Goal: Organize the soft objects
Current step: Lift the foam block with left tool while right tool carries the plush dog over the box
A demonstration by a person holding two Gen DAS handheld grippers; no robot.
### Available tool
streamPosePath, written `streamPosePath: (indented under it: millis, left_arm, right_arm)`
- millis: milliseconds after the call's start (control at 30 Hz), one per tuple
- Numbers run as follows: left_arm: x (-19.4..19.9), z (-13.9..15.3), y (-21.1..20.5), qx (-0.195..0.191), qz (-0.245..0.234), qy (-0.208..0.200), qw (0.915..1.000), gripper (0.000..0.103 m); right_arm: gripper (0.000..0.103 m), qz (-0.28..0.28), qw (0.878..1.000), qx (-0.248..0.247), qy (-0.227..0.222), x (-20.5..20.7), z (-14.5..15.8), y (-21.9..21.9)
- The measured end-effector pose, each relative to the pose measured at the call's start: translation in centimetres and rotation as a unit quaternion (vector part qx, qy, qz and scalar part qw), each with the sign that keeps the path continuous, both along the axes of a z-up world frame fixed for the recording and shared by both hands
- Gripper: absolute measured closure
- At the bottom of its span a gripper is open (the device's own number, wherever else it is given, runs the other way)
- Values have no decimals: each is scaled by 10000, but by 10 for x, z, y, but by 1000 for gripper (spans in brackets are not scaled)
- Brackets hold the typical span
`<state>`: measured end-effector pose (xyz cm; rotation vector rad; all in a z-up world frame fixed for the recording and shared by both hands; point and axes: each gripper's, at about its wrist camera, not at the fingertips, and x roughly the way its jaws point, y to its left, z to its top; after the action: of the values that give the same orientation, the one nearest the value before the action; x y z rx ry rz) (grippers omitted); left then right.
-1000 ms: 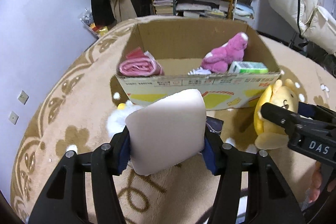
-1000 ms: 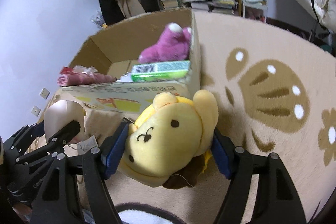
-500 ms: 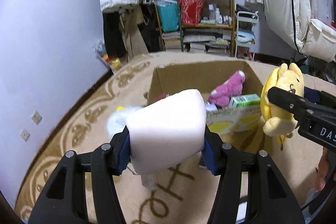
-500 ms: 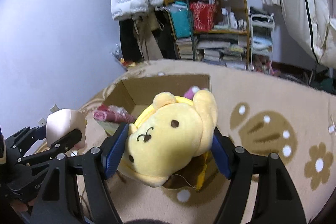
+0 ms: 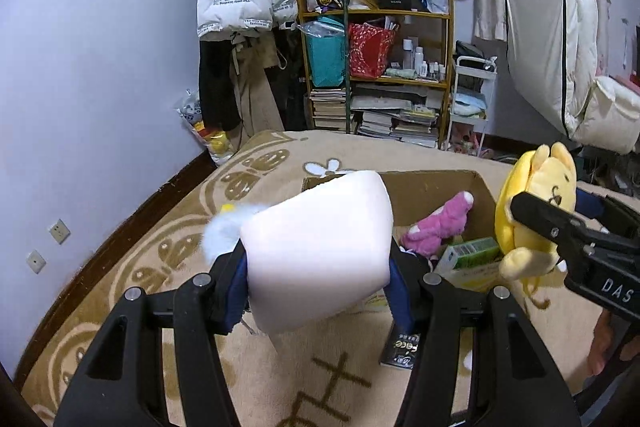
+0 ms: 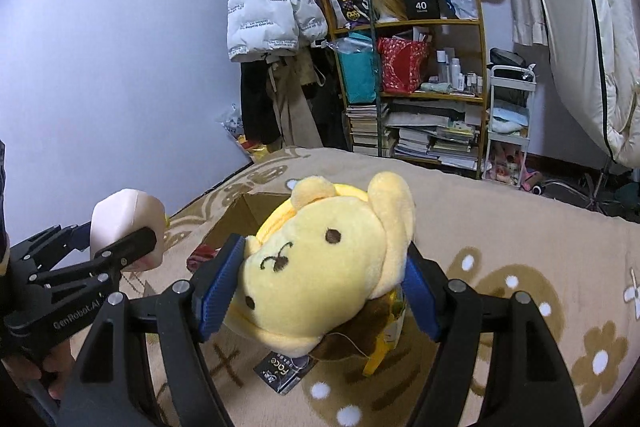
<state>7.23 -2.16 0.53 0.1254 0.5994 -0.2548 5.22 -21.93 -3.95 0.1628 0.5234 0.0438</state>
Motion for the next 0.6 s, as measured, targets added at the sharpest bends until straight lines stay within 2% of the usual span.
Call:
streamPosePath:
  millis: [233, 600]
  left_arm:
    - [9, -2, 8, -593, -238, 434, 9970, 47]
    - [34, 13, 1, -782, -401, 423, 9952, 47]
  right_arm:
    - [24, -30, 9999, 64, 72, 10, -6, -1]
    - [24, 43, 10000, 21, -40, 27, -8, -6]
